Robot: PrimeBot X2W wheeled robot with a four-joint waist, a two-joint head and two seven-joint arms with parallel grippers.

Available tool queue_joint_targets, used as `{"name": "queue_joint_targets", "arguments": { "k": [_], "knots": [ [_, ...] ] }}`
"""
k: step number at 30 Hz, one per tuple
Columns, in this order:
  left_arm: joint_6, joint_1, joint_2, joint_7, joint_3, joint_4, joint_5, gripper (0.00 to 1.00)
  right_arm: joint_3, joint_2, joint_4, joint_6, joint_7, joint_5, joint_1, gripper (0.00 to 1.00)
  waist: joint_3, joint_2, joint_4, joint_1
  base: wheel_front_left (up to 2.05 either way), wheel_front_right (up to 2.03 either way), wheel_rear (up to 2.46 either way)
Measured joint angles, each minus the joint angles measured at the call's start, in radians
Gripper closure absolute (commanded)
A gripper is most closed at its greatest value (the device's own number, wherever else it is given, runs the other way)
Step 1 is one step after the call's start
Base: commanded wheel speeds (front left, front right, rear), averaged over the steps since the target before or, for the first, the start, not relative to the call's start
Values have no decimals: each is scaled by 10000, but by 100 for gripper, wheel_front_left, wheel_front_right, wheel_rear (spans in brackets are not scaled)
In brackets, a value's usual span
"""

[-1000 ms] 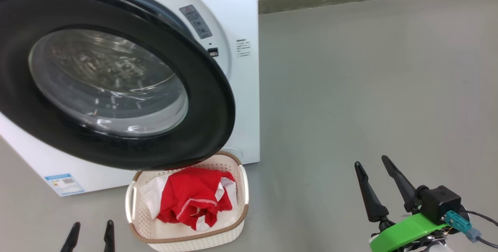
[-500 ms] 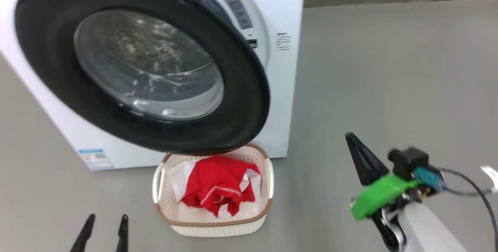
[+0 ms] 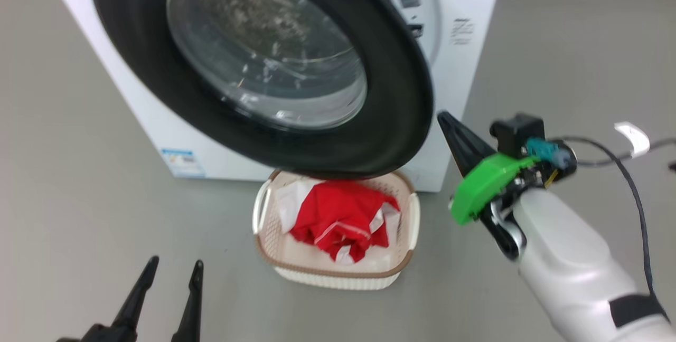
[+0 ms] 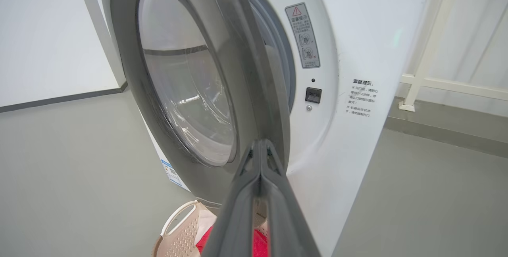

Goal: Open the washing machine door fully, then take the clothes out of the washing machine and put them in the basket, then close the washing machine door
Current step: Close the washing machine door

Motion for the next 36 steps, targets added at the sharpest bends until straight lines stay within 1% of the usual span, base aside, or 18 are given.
{"name": "queue_joint_targets", "arguments": {
  "k": [6, 14, 22, 28, 36],
  "knots": [
    [0, -460, -38, 0, -217, 2, 0, 0, 731, -48, 541, 0, 0, 445, -1182, 100, 584, 0, 503, 0, 0, 0, 0],
    [0, -985, -61, 0, -360, 15, -104, 0, 1026, -397, 878, 40, 0, 729, -2313, 100, 1471, 0, 1055, 0, 0, 0, 0],
    [0, -1377, -63, 0, -512, 194, -366, 0, 894, -767, 913, 44, 0, 763, -3092, 100, 2163, 0, 1262, 0, 0, 0, 0],
    [0, -1763, -25, 0, -594, 297, -445, 0, 385, -779, 938, 44, 0, 800, -3676, 100, 2663, 0, 1283, 0, 0, 0, 0],
    [0, -2148, -2, 0, -838, 343, -560, 0, -69, -769, 1289, 44, 0, 832, -4595, 100, 3160, 0, 1289, 0, 0, 0, 0]
  ]
}}
